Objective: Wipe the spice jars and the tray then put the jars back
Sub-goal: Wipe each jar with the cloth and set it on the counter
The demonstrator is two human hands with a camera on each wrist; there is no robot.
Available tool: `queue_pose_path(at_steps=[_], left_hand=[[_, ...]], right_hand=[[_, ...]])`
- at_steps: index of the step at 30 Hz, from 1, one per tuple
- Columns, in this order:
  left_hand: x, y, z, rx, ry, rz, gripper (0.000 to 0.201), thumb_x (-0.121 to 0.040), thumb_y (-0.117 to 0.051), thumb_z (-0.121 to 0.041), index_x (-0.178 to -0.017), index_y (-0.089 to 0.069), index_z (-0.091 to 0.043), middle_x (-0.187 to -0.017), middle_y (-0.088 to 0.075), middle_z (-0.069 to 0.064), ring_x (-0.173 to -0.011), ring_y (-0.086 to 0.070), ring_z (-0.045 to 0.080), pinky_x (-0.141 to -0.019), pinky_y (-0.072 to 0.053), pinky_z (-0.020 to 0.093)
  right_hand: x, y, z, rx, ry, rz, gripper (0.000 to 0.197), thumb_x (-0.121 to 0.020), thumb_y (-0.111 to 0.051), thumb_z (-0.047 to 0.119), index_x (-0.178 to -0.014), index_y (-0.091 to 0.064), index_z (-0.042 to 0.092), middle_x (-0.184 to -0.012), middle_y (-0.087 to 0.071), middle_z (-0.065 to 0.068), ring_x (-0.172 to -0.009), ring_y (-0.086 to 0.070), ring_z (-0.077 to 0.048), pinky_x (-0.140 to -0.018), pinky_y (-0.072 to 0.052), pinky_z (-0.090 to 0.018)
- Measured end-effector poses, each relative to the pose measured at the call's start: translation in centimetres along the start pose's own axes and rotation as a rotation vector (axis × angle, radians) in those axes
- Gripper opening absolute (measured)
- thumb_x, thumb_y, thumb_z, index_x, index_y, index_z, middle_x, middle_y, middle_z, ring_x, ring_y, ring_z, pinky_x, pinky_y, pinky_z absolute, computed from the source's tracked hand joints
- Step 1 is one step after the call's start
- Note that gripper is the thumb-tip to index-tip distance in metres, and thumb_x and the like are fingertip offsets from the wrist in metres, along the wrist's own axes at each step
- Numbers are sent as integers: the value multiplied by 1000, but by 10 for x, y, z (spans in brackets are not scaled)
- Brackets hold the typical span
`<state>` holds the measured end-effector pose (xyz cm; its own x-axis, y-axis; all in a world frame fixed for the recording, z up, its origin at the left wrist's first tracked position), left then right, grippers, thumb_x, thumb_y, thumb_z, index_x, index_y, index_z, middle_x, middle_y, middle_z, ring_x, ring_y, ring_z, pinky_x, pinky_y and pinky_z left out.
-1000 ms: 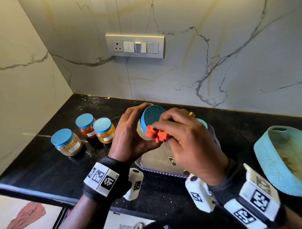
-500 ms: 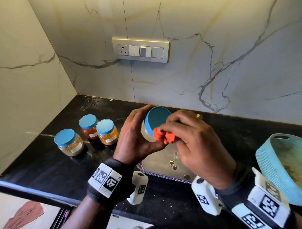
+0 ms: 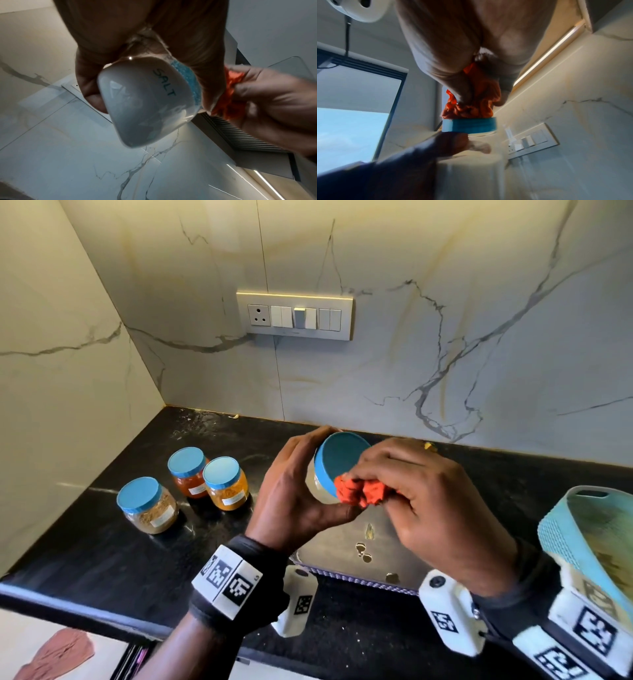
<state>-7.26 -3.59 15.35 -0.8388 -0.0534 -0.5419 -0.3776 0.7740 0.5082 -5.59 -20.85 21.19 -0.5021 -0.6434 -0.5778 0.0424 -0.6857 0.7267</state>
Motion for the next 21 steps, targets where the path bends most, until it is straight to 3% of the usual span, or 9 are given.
queue_pose_path(at_steps=[3,6,10,13,17,21], left_hand=[[6,-7,-3,27,8,38,85,-65,-88,-48,-138,-55,-22,-129,-57,-22,-123,-56,3,-103,-39,11],[8,-17,-8,53,34,78,85,-65,-86,-51,-140,-55,-23,-130,-60,-17,-124,-57,5,-103,-44,17],[5,-11,-9,121,49,58,80,-66,-85,-49,-136,-55,-25,-128,-65,-12,-120,-62,12,-100,-51,32],[7,-5,-3,85,54,67,84,-64,-87,-52,-136,-55,-23,-131,-65,-9,-123,-61,12,-103,-49,31],[12,-13,-9,73,78,102,85,-64,-88,-55,-137,-55,-27,-131,-64,-11,-124,-59,9,-103,-47,26],[7,-19,-17,154,103,118,77,-65,-90,-48,-132,-57,-28,-124,-67,-11,-115,-64,12,-98,-53,37]], right_hand=[[-1,8,-26,37,-86,3,40,-73,-52,-4,-101,-75,12,-101,-66,3,-95,-64,-17,-85,-53,-36],[-21,4,-29,36,-114,-25,38,-74,-53,-1,-101,-75,13,-99,-68,1,-93,-64,-18,-82,-54,-39],[-16,-4,0,-48,-17,41,39,-72,-53,-4,-102,-74,11,-101,-67,0,-97,-64,-19,-86,-52,-37],[8,5,-2,-94,6,99,41,-75,-49,-2,-103,-75,12,-102,-65,4,-99,-63,-15,-87,-51,-34],[4,16,-36,-58,-93,1,42,-70,-54,-9,-102,-75,9,-99,-67,1,-93,-64,-15,-84,-53,-33],[-18,7,-20,-45,-51,-30,35,-74,-56,-3,-102,-75,8,-99,-69,-2,-92,-65,-17,-84,-53,-34]])
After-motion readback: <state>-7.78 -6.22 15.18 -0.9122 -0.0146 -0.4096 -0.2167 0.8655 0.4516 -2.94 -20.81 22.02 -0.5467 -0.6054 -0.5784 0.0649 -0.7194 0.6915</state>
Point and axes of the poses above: each hand's wrist, its own x-axis away from the middle knuckle, its own y-axis out of the back of the hand, z = x × y, the point moved 4 cm from there along -x, towards the middle knuckle
